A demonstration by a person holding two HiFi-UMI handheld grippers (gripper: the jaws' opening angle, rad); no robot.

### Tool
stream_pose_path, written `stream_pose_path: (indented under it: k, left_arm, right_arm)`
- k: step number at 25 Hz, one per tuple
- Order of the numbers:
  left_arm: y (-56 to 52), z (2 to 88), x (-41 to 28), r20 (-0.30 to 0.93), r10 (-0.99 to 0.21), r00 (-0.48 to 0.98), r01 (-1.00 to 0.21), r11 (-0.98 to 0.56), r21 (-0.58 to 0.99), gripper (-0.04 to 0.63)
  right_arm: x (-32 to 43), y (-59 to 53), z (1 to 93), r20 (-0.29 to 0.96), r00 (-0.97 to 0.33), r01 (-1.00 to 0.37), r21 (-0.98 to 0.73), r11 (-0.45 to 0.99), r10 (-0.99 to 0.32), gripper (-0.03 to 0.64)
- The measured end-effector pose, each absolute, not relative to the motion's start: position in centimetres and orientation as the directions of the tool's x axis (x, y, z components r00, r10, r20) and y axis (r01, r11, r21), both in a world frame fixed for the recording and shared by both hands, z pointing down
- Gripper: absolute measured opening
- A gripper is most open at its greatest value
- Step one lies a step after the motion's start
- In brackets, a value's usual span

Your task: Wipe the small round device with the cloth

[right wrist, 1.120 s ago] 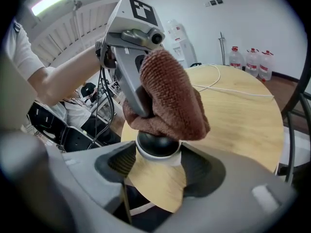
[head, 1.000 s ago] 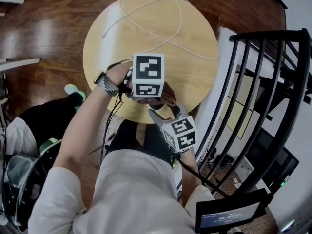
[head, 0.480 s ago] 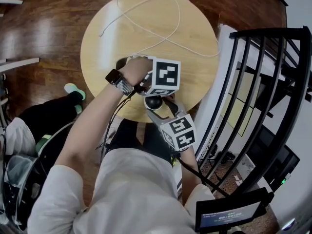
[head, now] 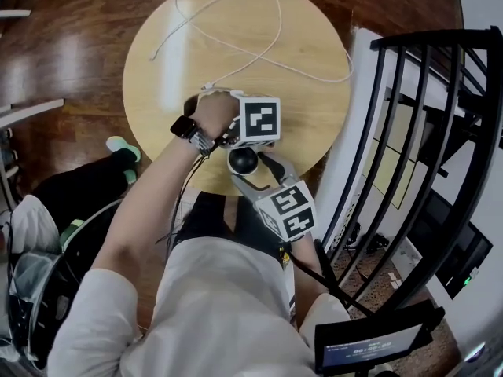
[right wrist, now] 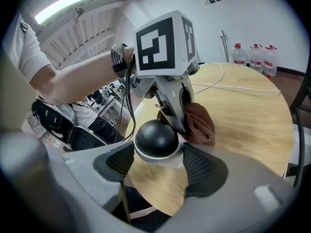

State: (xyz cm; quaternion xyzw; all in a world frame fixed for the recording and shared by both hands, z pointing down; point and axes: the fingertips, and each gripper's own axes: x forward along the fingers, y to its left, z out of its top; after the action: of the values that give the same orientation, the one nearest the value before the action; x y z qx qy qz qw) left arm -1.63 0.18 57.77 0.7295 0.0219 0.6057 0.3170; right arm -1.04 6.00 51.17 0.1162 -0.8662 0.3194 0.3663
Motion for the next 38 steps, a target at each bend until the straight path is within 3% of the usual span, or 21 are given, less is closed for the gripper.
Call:
stream_pose_path:
  k: [4, 9, 13, 18, 23, 28, 38]
  left_arm:
    - [-0.3, 58.6, -2.4, 0.892, 0.390, 0.228, -0.369, -0.813, 0.449, 0.073]
    - [-1.6, 56.7, -1.4, 0.852, 0.349, 0.390, -0.387, -0.777, 0.496, 0.074]
    - [-3.4, 51.3, -2.3, 0.855, 0.318, 0.411, -0.334, -0.820, 0.466, 0.074]
    - [-3.9, 44.8, -1.4, 0.872, 0.312, 0.377, -0.224, -0.883, 0.412, 0.075]
    - [-2.3, 43.9, 1.5, 0.861, 0.381, 0.336, -0.068, -0.902, 0.425, 0.075]
    - [1.8, 47.5, 0.7, 0.857, 0.504, 0.108, -0.072, -0.856, 0.513, 0.074]
    - [-0.3, 49.3, 0.8, 0.879, 0.476, 0.039, -0.053, -0.877, 0.477, 0.074]
  right_arm:
    - [-0.8, 5.9, 51.3, 0.701, -0.713, -0.451, -0.479, 0.753, 0.019, 0.313]
    - [-0.1, 5.3, 51.4, 0.713, -0.700, -0.467, -0.438, 0.768, -0.019, 0.313]
    - [0.9, 4.6, 51.4, 0.705, -0.707, -0.498, -0.445, 0.744, -0.052, 0.313]
    - [1.1, 4.1, 51.9, 0.721, -0.689, -0.542, -0.441, 0.716, -0.078, 0.313]
    - [0.4, 3.1, 51.4, 0.705, -0.702, -0.555, -0.450, 0.700, -0.103, 0.313]
    - [0.1, 3.5, 51.7, 0.693, -0.716, -0.542, -0.472, 0.696, -0.088, 0.313]
    - [-0.9, 4.0, 51.2, 0.651, -0.756, -0.523, -0.542, 0.657, -0.066, 0.318]
